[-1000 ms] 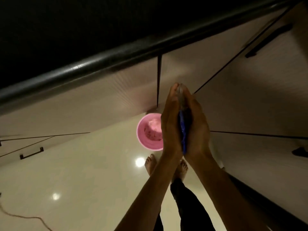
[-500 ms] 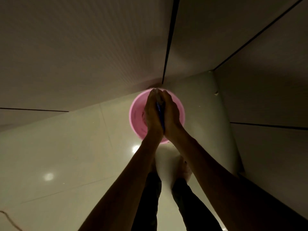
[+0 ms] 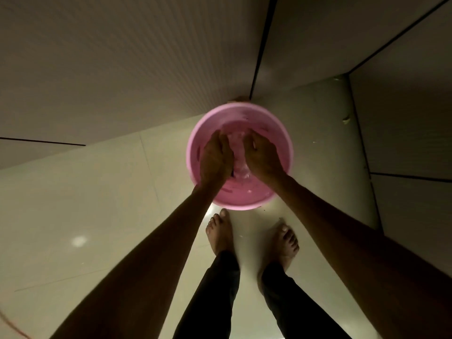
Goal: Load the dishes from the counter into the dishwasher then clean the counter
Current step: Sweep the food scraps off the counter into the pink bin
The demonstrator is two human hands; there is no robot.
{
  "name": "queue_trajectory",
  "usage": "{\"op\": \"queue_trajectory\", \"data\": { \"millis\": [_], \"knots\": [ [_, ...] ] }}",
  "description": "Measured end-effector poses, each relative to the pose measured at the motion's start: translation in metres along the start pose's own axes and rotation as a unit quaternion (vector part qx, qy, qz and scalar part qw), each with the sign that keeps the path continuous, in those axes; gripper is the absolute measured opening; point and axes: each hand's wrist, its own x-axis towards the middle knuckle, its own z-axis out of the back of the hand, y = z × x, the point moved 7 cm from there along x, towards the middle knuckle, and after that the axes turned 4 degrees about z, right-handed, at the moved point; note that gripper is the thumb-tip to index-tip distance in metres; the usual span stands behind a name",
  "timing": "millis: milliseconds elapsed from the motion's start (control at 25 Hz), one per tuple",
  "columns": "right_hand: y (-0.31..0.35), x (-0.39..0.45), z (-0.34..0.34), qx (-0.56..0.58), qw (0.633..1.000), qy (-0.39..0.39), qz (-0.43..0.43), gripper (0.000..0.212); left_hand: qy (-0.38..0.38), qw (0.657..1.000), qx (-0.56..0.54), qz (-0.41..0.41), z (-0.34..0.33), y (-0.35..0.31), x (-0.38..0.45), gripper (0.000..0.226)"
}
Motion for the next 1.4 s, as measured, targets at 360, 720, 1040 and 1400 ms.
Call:
{"op": "queue_trajectory", "data": {
  "millis": [360,720,1040,1400],
  "knots": [
    [0.061,-0.045,0.053,-0.168,0.982,0.043,0.070,0.036,-0.049,0.979,-0.090,-0.177,0.223,-0.227,-0.117,0.034],
    [0.157,-0.106,0.129,-0.152,0.981,0.025,0.121,0.047,-0.045,0.968,-0.066,-0.240,0.311,-0.261,-0.220,0.044],
    [0.250,-0.167,0.218,-0.153,0.974,-0.036,0.161,0.062,-0.067,0.933,-0.140,-0.326,0.382,-0.324,-0.323,0.039],
    [0.334,-0.237,0.340,-0.162,0.962,-0.129,0.178,0.058,-0.085,0.891,-0.122,-0.430,0.448,-0.394,-0.430,0.051]
  ]
}}
